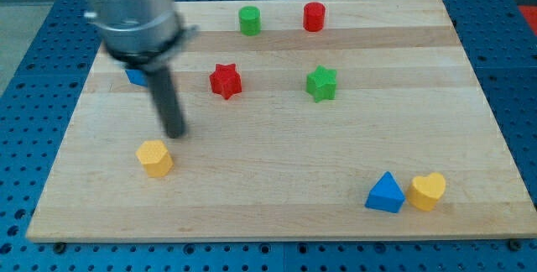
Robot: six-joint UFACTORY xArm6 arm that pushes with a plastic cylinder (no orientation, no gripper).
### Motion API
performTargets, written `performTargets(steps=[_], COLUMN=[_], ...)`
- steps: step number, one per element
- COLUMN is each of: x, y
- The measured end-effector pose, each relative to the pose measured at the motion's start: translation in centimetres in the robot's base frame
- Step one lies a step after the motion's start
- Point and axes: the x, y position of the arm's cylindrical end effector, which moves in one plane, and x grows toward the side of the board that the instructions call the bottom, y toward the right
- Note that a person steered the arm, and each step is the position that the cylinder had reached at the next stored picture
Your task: Slide the hexagon to the top left of the heart
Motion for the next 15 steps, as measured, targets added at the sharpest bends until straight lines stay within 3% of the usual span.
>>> performTargets(steps=[1, 2, 5, 9, 10, 12, 15], x=[2.7, 3.7, 3.7, 6.4, 9.0, 9.0, 8.1], y=[-9.0, -9.5, 3.2, 3.3, 0.5, 0.5, 8.7])
